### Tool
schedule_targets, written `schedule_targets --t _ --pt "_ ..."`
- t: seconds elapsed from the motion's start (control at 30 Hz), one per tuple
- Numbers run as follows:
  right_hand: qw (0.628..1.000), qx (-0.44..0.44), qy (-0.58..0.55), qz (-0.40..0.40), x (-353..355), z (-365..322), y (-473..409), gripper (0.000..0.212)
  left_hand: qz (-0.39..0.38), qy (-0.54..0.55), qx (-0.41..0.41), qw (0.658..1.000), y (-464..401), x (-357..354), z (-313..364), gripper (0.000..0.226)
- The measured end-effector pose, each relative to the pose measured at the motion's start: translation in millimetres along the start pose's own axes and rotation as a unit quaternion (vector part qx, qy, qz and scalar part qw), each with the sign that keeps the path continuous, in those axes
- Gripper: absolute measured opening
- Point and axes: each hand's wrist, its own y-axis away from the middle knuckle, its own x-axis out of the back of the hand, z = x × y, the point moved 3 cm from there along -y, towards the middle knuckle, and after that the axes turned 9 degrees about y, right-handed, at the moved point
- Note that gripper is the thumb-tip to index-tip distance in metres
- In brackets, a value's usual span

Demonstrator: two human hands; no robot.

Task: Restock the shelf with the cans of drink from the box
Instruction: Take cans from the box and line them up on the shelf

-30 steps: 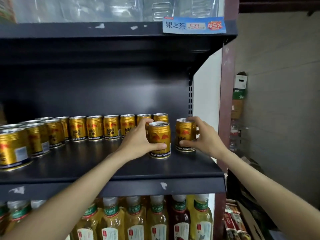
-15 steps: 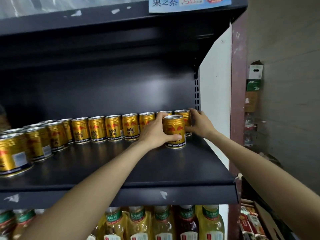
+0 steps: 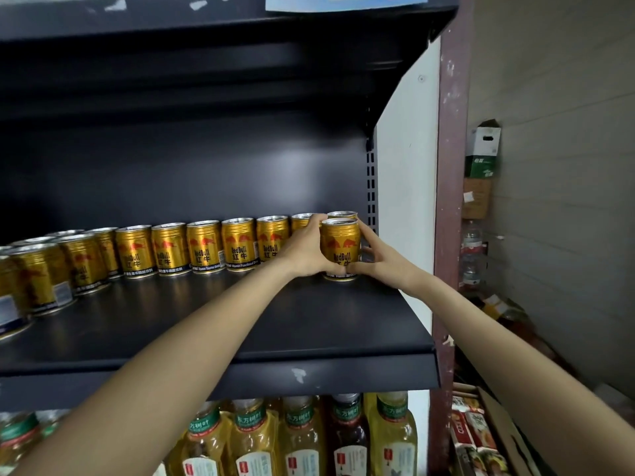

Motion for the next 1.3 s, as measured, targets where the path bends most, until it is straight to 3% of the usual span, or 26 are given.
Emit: schedule_targets --t 0.17,0.5,0.9,1.0,1.1,1.2,1.3 --pt "1.000 -0.016 -0.012 -0.010 4 6 -4 0.084 -0.022 -0.004 0.002 1.000 -6 -4 0 0.105" --pt "0.998 -0.034 0.012 -0.057 19 9 -11 0.078 0.017 0.010 0.005 1.000 -8 -14 -8 0.110" --pt "0.997 -0.075 0.012 -0.031 16 -8 4 0.093 -0.007 0.002 0.056 0.998 -2 -5 1 0.115" --pt "0.997 -0.043 0.060 0.000 22 -26 21 0.091 -0.020 -0.005 0.065 0.998 13 14 8 0.098" --pt "0.996 -0.005 0.091 0.020 28 -52 49 0.081 0.000 0.003 0.012 1.000 49 35 24 0.069" --pt "0.992 0.033 0.098 0.075 28 -82 90 0.060 0.090 -0.005 -0.092 0.992 105 48 45 0.043" --pt "0.971 0.089 0.143 0.172 15 -115 142 0.039 0.209 -0.025 -0.191 0.959 165 45 60 0.022"
